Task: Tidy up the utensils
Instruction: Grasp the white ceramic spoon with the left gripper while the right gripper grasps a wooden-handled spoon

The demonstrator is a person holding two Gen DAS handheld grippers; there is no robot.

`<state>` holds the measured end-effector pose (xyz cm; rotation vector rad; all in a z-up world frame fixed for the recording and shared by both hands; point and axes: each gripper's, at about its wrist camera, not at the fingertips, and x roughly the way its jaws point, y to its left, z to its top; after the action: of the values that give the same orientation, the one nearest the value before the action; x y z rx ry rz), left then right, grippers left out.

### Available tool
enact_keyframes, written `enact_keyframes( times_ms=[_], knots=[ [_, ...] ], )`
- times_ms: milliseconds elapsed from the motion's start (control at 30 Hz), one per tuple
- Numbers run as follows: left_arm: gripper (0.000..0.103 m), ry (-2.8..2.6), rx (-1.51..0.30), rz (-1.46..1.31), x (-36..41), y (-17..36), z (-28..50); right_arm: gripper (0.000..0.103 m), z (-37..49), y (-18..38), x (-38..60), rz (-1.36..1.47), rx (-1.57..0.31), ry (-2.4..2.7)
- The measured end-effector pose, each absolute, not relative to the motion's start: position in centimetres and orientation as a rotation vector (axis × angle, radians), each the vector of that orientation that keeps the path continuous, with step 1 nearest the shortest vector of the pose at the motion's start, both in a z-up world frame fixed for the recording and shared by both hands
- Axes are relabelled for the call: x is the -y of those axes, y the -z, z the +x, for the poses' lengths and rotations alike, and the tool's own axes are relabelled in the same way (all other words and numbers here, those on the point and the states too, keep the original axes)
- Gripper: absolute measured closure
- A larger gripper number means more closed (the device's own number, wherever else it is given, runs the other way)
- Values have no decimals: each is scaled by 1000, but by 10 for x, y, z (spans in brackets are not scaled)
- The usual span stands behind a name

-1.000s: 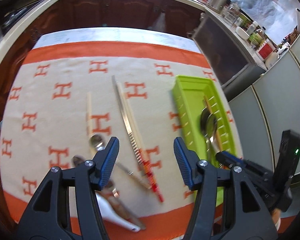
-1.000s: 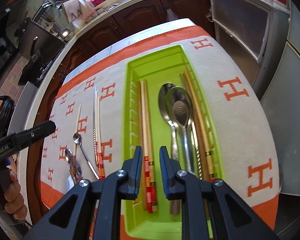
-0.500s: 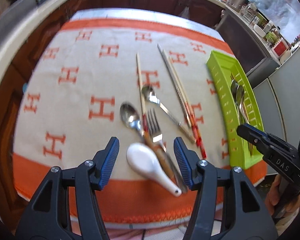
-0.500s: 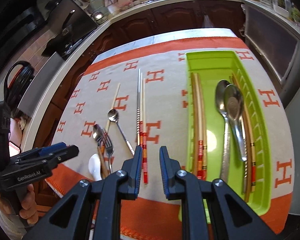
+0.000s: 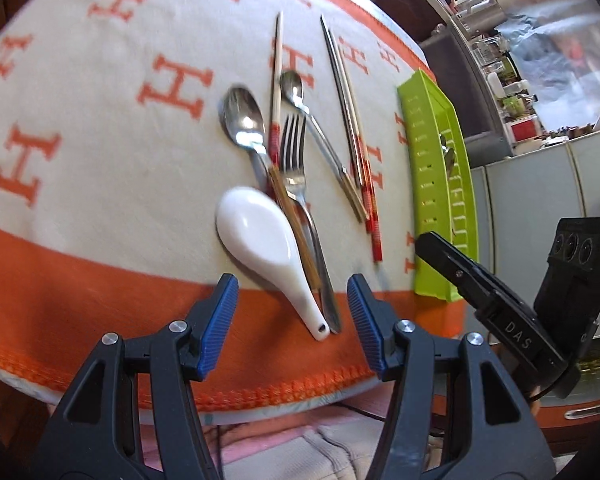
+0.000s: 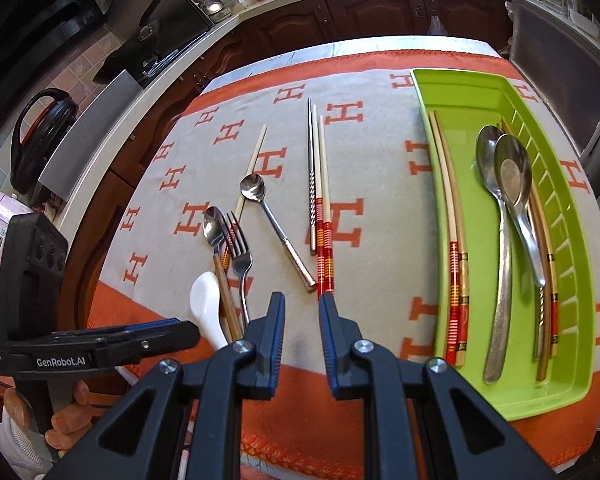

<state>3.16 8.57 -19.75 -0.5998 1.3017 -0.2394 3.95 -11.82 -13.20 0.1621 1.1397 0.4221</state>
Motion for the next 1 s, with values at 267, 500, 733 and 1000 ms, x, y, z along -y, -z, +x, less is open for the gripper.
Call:
enact_keyframes(
  times_ms=[267,500,733,1000],
  knots=[
    [50,288,-1252,-707,-84,216,34,86,30,136,116,160,-1141,-428],
    [64,282,-1175,-774,-87,225,41,86,27,140,113,157,-1151,-427],
    [91,253,-1138,-844,-97,241,42,86,26,140,107,140,-1155,-430],
    [91,244,-1072,-900,-99,249,51,86,26,142,96,113,-1166,-439]
  ],
)
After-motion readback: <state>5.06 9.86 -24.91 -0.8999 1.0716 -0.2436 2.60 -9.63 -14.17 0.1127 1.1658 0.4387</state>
